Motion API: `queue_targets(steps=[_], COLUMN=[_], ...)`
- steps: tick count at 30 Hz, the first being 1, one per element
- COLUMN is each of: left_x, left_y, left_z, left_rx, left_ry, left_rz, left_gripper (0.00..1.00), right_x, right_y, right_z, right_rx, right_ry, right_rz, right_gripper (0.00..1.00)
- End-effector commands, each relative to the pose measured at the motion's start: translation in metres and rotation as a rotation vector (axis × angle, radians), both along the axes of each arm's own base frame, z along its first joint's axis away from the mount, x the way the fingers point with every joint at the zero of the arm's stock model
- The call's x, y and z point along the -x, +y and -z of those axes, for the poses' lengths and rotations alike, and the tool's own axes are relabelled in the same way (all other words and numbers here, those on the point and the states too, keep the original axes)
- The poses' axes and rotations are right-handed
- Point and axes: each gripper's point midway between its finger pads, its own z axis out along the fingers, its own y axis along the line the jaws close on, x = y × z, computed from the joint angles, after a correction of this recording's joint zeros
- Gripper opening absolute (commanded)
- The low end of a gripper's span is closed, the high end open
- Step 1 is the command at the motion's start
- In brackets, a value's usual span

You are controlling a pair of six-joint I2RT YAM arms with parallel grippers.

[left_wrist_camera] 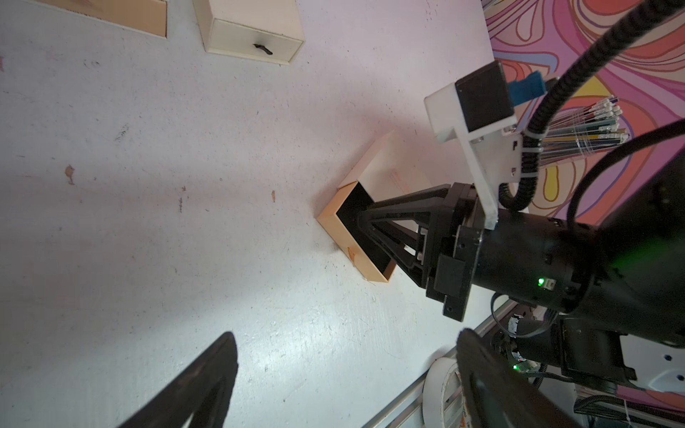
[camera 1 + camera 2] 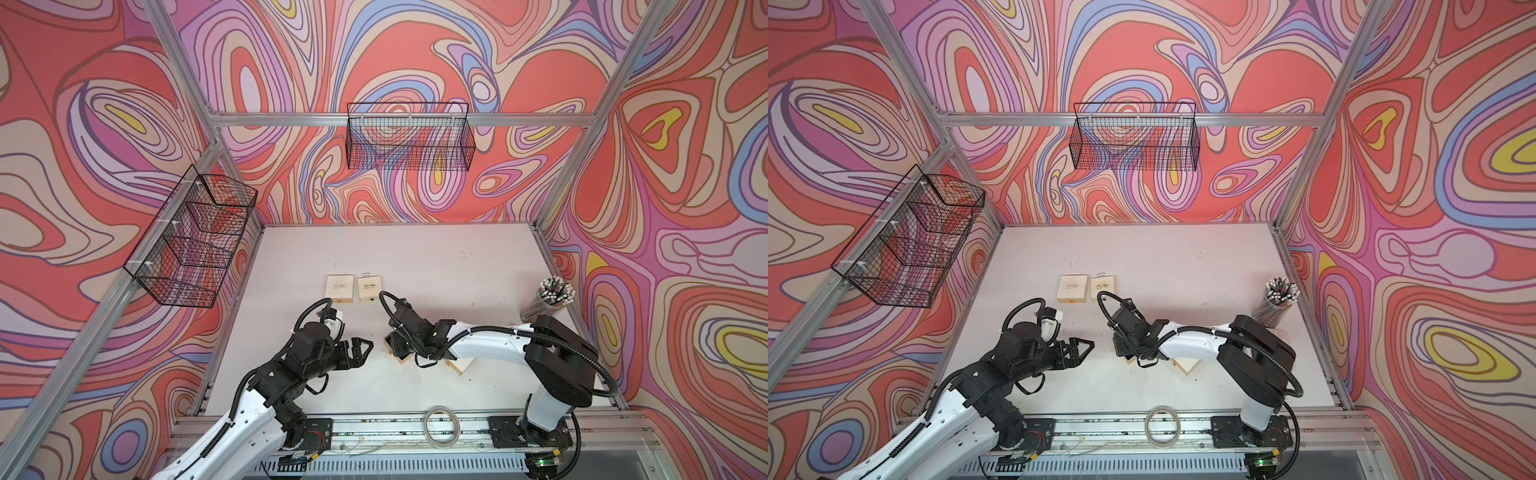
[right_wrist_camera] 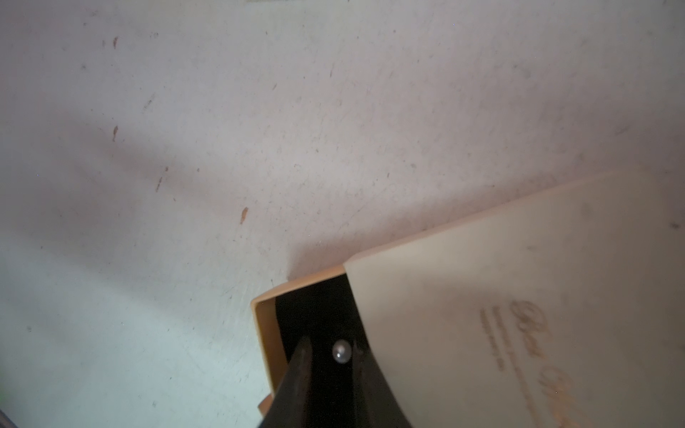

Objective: Take out the earrings from the drawer-style jewelry box
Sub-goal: Pick up the earring from the drawer.

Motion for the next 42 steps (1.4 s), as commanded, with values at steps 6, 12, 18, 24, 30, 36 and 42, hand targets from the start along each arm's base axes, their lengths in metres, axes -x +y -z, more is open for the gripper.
queue_targets(steps=[6,12,18,24,30,36,42], left_x=[-0.002,-0.003,-0.003,-0.003,-0.004,-0.005,-0.006], left_y=[-0.001,-0.001,-0.001,-0.002,-0.002,-0.002,-0.003], left_z=[-0.004,-0.004,-0.003,-0.003,-0.003,-0.005,-0.006], left_rx=[-0.001,0.001,0.003,0.007,0.013,0.014,0.013], left_ry=[-0.011,-0.008,-0.004,-0.002,0.001,0.0,-0.002], left_rz=[0.007,0.006,0.006,0.005,0.003,0.001,0.001], left_gripper=[0.92,0.92,0.92,0.92,0.92,0.92,0.92], right_x=[-0.006,-0.009,-0.009,-0.01,-0.011,-0.01,-0.007], right_y=[0.002,0.001,0.001,-0.001,-0.002,0.001,0.004], right_z=[-0.001,0.01,0.014,0.013,0.014,0.008,-0.003], right_rx=[0.033,0.089,0.117,0.153,0.175,0.158,0.114], right_ry=[-0.026,-0.036,-0.045,-0.073,-0.089,-0.102,-0.103], right_rz=[0.029,0.036,0.04,0.05,0.056,0.051,0.041], right_gripper=[0.21,0.2,0.19,0.16,0.12,0.04,0.02])
